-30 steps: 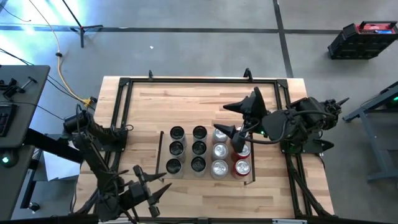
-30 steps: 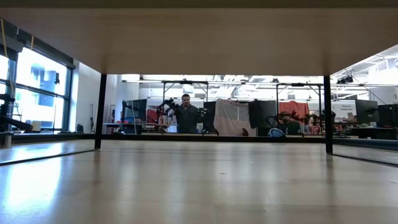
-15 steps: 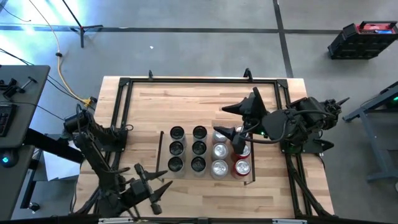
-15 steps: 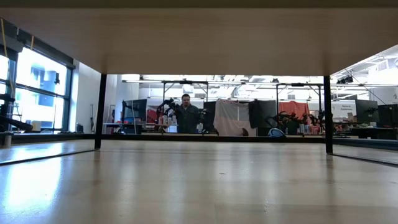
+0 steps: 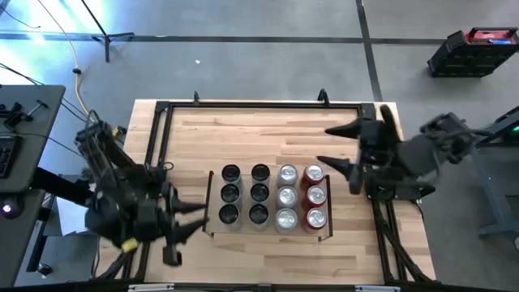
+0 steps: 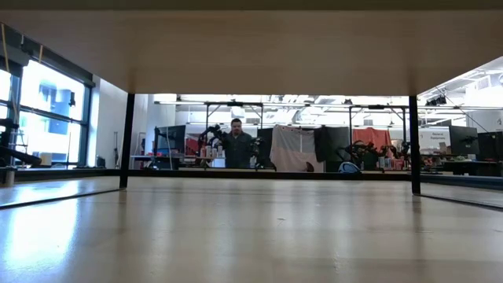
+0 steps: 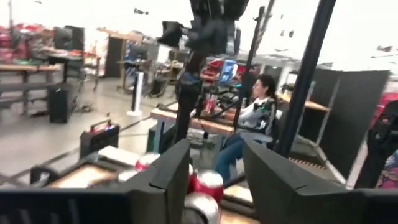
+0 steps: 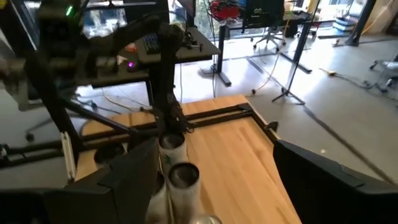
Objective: Place canned beverage on shelf
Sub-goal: Return to Home Position
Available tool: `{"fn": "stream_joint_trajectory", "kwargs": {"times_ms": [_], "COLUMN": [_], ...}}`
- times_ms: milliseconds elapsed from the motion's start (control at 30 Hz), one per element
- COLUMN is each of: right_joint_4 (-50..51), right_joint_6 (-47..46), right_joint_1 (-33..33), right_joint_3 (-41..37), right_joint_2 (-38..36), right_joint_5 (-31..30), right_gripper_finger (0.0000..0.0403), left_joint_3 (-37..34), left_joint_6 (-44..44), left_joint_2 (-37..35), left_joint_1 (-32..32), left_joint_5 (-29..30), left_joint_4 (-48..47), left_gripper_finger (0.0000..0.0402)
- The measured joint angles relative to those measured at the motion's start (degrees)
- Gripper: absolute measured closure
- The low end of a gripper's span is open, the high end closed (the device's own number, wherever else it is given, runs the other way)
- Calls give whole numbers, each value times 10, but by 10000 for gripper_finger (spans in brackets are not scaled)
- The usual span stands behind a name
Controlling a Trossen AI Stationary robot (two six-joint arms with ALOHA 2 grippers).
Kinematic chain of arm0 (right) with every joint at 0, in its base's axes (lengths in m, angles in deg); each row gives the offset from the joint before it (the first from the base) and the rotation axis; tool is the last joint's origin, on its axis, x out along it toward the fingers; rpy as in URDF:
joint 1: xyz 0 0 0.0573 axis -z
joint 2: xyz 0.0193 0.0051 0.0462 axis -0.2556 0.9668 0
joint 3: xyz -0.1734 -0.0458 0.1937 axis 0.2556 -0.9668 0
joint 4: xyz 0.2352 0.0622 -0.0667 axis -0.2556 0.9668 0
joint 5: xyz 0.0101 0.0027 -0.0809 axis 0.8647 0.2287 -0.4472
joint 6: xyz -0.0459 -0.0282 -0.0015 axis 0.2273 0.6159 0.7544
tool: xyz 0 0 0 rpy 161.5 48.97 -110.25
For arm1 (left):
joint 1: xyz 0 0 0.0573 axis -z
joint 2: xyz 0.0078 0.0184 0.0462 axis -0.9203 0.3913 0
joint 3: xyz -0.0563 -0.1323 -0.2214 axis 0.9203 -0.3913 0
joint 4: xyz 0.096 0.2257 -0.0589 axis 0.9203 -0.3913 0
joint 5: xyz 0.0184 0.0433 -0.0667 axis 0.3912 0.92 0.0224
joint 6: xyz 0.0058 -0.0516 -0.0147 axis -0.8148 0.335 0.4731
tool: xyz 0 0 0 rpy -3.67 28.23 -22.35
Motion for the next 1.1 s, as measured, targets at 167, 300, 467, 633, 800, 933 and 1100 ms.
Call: {"fn": "stream_joint_trajectory", "kwargs": {"times_ms": [167, 300, 467, 633, 800, 933, 1100], "right_joint_4": [74, 102, 36, -141, -281, -392, -519], "right_joint_6": [-46, -88, -54, 78, 150, 166, 172], "right_joint_1": [-60, -93, -96, -26, 86, 170, 224], "right_joint_3": [0, -17, -87, -200, -336, -463, -611], "right_joint_2": [-4, -8, -30, -76, -166, -261, -390], "right_joint_5": [-43, -49, 13, 183, 296, 341, 365], "right_gripper_finger": [129, 155, 198, 255, 315, 358, 399], "left_joint_3": [0, 0, 0, -3, -68, -136, -203], "left_joint_6": [66, 118, 132, 152, 210, 228, 201], "left_joint_2": [-83, -139, -206, -260, -299, -338, -394], "left_joint_1": [-72, -146, -251, -381, -517, -604, -690], "left_joint_5": [-126, -188, -272, -364, -473, -577, -690], "left_joint_4": [-137, -259, -365, -446, -467, -465, -450], "left_gripper_finger": [316, 361, 399, 397, 400, 401, 401]}}
